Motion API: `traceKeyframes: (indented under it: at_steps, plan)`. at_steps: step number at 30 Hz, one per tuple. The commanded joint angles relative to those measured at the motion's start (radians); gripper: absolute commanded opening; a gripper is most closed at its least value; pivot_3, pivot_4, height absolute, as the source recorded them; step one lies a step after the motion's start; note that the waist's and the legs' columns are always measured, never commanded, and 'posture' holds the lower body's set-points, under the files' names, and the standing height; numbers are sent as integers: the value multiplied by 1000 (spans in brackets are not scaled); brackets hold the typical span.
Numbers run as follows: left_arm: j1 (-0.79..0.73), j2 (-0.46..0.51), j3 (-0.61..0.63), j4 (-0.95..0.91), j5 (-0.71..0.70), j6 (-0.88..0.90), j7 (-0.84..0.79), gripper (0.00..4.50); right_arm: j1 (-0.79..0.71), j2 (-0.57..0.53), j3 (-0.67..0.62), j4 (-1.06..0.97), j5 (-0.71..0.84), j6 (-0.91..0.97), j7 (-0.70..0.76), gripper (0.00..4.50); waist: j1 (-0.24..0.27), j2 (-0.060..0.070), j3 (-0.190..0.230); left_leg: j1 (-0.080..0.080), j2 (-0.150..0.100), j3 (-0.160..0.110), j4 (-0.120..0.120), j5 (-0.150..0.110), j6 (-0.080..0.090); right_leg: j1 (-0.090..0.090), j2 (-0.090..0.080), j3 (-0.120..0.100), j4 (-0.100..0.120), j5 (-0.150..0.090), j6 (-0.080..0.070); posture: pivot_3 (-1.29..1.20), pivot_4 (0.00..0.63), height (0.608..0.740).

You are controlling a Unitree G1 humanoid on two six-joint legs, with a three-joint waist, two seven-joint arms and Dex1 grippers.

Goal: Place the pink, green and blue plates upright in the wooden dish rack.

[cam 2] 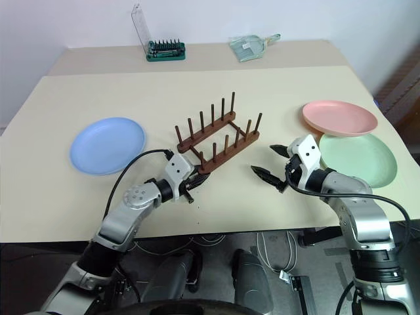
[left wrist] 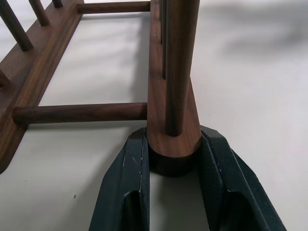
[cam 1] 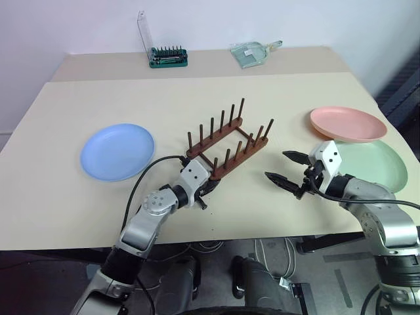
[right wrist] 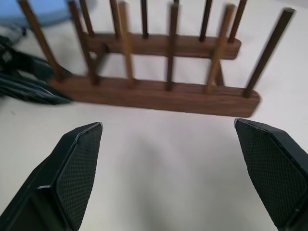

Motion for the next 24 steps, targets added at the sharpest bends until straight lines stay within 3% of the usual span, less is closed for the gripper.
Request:
traceKeyframes:
  at_steps: [1, 6, 12, 13, 18, 21, 22, 24]
  plan:
    - [-8, 85, -9, 21, -56, -65, -197, 748, 29, -32, -52, -15, -1, -26, 11, 4500, 0, 0, 0, 0, 0, 0, 0, 1, 1, 0, 0, 0, 0, 0, 0, 0, 150, 740]
    - [-68, 167, 21, 91, -122, -132, -380, 748, 77, -29, -72, -40, -8, -35, -7, 4500, 0, 0, 0, -1, 0, 1, 1, 0, 1, -1, -1, 0, -1, 0, 0, 0, 150, 740]
    - [-95, 181, 42, 180, -112, -147, -407, 748, 116, -18, -73, -71, -10, -41, -31, 4500, 2, 0, 0, -1, 0, 1, 0, 0, 2, -1, -1, 0, -2, 0, 0, 0, 150, 740]
    - [-94, 183, 50, 185, -117, -143, -407, 1815, 121, -20, -73, -72, -12, -41, -33, 4500, 2, 0, 0, -1, 0, 1, 0, 0, 3, -1, -1, 0, -2, 0, 0, 0, 150, 740]
    - [-65, 199, 96, 151, -129, -111, -376, 4304, 132, -36, -74, -69, -18, -42, -33, 4500, -2, 0, 0, -1, 1, 1, 1, 0, 3, 0, -1, 0, -2, 0, 0, 0, 150, 740]
    - [10, 244, 143, 59, -164, -32, -367, 4304, 137, -51, -75, -69, -14, -28, -19, 4500, -8, 0, 0, -1, 2, 2, 0, 0, 3, -1, -1, 0, -2, 0, 0, 0, 150, 740]
    - [46, 264, 157, 19, -181, -11, -372, 4347, 140, -58, -70, -65, -21, -31, -15, 4246, -9, 0, 0, -1, 2, 2, 0, 0, 3, -1, -1, 0, -2, 0, 0, 0, 150, 740]
    - [121, 299, 188, -68, -233, 35, -390, 3683, 146, -68, -56, -63, -23, -25, 0, 3639, -13, 0, 0, -1, 2, 2, -1, -1, 2, -2, 0, 0, -2, 0, 0, 0, 150, 740]
